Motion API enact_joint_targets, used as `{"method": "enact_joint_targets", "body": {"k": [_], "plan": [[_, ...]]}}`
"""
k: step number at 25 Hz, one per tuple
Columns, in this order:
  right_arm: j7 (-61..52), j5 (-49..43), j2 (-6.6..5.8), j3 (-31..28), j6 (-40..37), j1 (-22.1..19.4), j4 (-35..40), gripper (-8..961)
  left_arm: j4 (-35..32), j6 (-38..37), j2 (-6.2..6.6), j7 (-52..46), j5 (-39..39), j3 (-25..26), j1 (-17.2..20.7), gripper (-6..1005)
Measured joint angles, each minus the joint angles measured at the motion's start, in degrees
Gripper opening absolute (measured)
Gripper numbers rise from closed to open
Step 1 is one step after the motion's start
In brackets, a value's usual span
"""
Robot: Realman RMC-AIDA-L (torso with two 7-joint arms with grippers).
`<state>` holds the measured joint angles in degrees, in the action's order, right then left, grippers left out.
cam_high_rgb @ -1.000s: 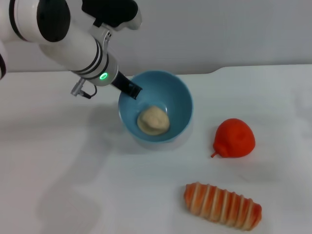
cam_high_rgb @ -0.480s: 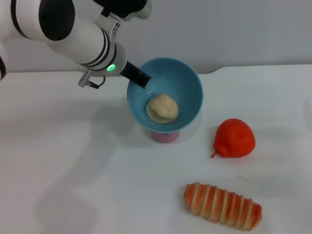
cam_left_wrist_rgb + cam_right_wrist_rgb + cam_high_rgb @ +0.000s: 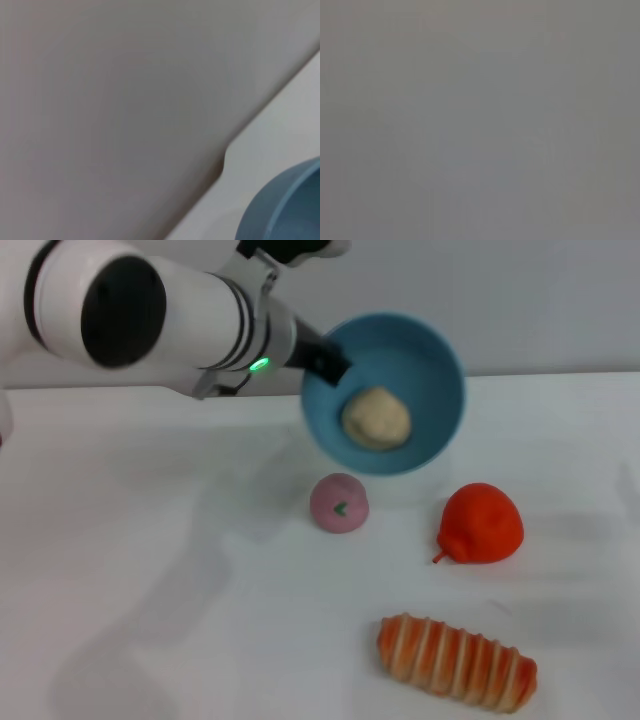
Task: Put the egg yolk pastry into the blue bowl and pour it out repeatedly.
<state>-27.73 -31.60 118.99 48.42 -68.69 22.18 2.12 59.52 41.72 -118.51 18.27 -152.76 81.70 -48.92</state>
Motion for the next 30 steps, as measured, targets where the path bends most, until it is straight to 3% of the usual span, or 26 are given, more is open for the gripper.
{"method": "enact_joint_targets", "body": {"k": [6,12,23,30], "plan": [[1.0,-0.1,0.11,-0.3,-0.2,-0.6,-1.6,746,6.4,-12.7,0.08,0.3,-0.7,-6.9,4.8,0],[0.8,-0.2,0.11,-0.3,-0.3,-0.7,-2.0,747,8.3,-24.8,-0.11,0.1,-5.3,-12.1,7.3,1],[0.7,-0.2,0.10,-0.3,-0.4,-0.7,-2.3,738,11.0,-26.8,-0.22,0.7,-12.6,-12.1,6.7,-1],[0.7,-0.2,0.10,-0.5,-0.4,-0.7,-2.3,732,10.0,-34.6,-0.21,1.2,-12.6,-15.2,7.0,-1]]}}
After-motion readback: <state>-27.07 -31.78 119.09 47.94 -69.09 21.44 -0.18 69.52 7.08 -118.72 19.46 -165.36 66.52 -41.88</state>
